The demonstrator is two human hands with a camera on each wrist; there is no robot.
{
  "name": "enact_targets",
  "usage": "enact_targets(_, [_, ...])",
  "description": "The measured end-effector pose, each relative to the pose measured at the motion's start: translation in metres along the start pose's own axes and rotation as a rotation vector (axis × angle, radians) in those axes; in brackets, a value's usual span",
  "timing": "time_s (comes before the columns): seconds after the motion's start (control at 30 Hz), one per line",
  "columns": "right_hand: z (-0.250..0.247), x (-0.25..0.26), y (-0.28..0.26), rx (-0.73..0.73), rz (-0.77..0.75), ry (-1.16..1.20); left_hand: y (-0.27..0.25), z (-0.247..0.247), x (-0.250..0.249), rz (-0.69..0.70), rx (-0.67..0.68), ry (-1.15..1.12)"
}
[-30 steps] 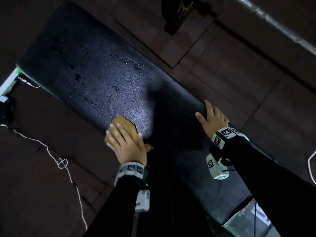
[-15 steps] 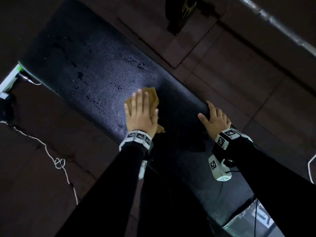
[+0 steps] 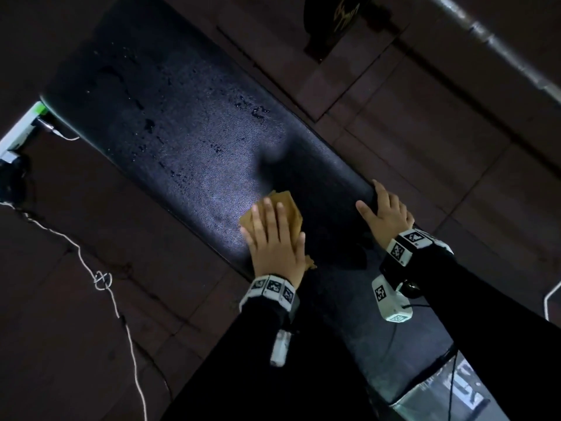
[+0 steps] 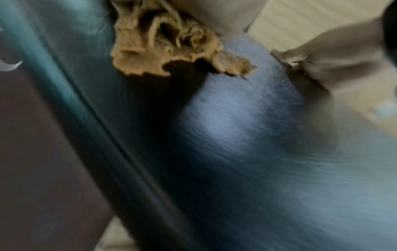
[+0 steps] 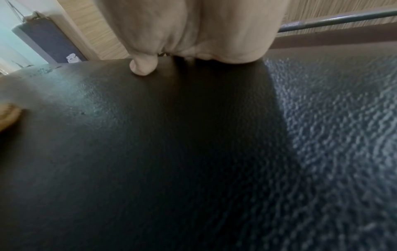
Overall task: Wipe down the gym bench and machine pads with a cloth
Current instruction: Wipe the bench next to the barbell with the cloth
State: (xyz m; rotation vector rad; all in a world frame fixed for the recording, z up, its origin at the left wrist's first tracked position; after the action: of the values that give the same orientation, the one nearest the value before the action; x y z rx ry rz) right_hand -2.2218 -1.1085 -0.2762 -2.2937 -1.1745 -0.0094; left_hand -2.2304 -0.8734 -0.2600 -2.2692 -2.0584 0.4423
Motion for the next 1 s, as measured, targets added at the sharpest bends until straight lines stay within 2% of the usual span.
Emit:
enact_targets(0.1, [-0.003,0.003,-0.001,0.024,-0.002,-0.009,0.02,-0.006,0.015,0.141,-0.038,0.043])
enact_targets(0.17, [-0.007,0.006,-0.003,0.007,-0.003,-0.026,0.034,-0.012,0.036,0.113,-0.065,0.033])
enact_targets(0.23, [-0.01,0.011,-0.007,-0.038,-0.008,-0.033,0.042,-0.018,0.061,-0.006,-0.106,-0.014])
enact_targets(0.4, [-0.01,0.026,-0.014,-0.123,-0.069,-0.009,0.014,-0.022,0.107,-0.472,-0.263,-0.261])
enact_targets(0.53, [-0.001,0.058,-0.011,-0.144,-0.184,-0.012,-0.032,-0.005,0.102,-0.726,-0.34,-0.547])
enact_targets(0.67, [0.005,0.096,0.002,-0.152,-0.203,0.013,-0.072,0.02,0.083,-0.895,-0.29,-0.775])
enact_targets(0.77, [0.008,0.117,0.02,-0.133,-0.156,0.067,-0.078,0.024,0.077,-0.92,-0.307,-0.806])
enact_targets(0.87, [0.012,0.124,0.034,-0.122,-0.045,0.071,-0.074,0.016,0.079,-0.856,-0.355,-0.801])
enact_targets(1.0, [0.016,0.118,0.041,-0.109,0.008,0.052,-0.053,-0.024,0.097,-0.679,-0.584,-0.579])
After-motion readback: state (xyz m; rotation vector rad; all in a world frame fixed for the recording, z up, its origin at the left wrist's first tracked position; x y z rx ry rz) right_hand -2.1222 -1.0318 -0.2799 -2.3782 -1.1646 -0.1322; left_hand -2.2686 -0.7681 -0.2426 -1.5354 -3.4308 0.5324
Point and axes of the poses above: each hand's wrist, its own y-axis towards the middle knuckle, its own z-axis out of the palm, x = y × z, the point moved 8 cm from there along y, towards the middle knuckle, and after that the axes turned 9 degrees about -x, right-handed, at the moved point
